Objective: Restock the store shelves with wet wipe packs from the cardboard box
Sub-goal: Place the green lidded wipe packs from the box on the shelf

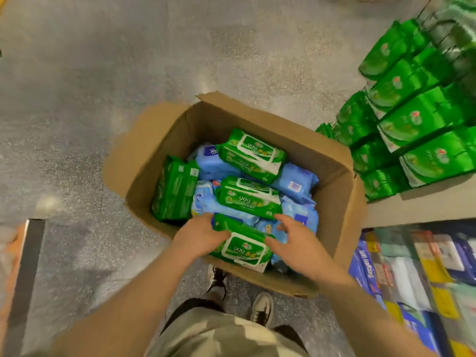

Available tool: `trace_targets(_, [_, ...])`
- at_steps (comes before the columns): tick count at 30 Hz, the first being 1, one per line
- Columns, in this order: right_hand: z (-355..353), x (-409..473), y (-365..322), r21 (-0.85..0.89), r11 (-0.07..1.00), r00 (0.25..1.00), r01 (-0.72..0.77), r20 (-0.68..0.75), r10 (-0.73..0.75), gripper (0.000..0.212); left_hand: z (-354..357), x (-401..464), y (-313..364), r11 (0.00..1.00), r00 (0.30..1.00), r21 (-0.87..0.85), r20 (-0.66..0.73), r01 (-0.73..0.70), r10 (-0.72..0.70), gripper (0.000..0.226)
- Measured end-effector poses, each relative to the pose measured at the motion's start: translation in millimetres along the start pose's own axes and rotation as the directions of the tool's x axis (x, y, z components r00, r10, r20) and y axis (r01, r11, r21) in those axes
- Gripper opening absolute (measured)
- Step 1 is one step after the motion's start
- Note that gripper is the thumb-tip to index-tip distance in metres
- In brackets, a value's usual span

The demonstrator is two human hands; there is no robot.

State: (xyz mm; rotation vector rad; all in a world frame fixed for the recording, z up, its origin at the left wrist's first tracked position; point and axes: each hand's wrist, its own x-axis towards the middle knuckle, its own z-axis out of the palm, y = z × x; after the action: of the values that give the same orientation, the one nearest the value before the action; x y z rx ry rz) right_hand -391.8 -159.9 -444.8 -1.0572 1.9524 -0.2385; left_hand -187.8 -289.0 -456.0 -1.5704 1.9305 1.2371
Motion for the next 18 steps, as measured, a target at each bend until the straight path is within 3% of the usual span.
trace_targets(5, [44.4,55.8,13.4,-0.064,0.997,0.990,-0.044,0.134,0.053,0.090,8.6,46.7,-9.8,0.991,0.971,0.134,0.237,-0.002,-0.030,0.041])
trace_targets(7, [58.5,76.5,19.5,-0.114,0.993,0.986,-0.020,0.160,0.038,0.097,13.0,61.2,-13.4,0.989,0.958,0.148,0.282,0.008,-0.050,0.049])
trace_targets(12, [81.1,106.9,27.2,-0.197,0.980,0.947,-0.025,0.310,0.087,0.106,20.4,85.5,-20.7,0.987,0.948,0.153,0.301,0.056,-0.100,0.076])
trace_targets(18, [79.2,117.0,24.9,-0.302,0.953,0.937,-0.014,0.329,0.118,0.109,23.2,94.5,-23.2,0.990,0.950,0.121,0.293,0.070,-0.103,0.083])
